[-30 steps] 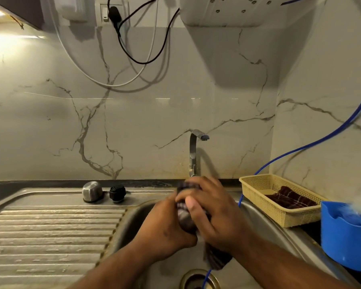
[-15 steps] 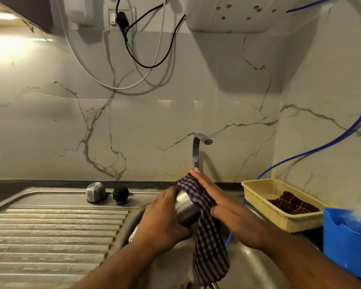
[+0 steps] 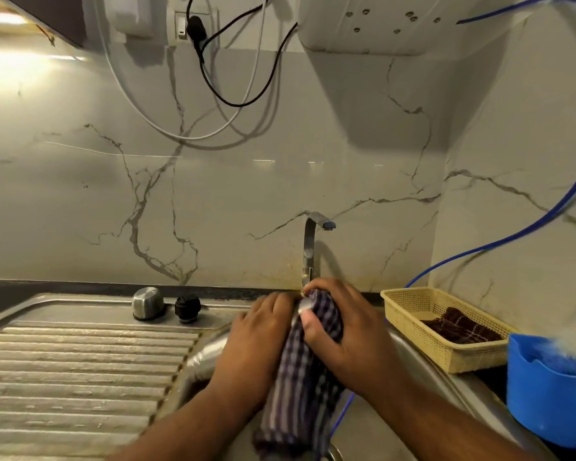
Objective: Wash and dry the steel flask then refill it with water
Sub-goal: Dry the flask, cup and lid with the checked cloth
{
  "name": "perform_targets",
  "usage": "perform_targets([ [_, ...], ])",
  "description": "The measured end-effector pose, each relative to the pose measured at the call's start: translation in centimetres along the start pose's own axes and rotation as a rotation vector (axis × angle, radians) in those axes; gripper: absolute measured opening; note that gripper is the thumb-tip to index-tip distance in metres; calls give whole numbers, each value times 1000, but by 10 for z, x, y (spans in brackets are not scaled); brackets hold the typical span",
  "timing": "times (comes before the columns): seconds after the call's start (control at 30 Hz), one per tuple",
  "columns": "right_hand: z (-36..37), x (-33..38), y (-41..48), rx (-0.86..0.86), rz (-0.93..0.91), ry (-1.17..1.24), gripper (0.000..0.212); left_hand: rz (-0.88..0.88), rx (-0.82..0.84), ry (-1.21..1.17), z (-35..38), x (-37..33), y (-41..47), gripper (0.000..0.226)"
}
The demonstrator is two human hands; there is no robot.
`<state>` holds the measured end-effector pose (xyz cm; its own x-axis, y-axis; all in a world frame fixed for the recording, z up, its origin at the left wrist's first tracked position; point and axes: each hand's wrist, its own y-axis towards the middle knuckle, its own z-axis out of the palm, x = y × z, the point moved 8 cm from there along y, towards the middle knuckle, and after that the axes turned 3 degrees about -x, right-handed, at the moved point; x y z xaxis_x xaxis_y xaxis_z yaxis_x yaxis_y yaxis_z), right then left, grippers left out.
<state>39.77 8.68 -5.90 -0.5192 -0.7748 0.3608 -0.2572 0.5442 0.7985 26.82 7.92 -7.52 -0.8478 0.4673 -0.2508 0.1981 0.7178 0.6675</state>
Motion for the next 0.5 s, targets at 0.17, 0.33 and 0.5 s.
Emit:
perform_targets([
  [0.17,6,-7,-2,-36,217,89,36,88,-68,149,-7,-1,4,61],
  [0.33,-13,-8,1,-69,39,111,31,-9,301,58,-4,37,0,96],
  [0.5,-34,-34,4,-185,115,212,36,-193,416,-17,-18,113,-7,94],
])
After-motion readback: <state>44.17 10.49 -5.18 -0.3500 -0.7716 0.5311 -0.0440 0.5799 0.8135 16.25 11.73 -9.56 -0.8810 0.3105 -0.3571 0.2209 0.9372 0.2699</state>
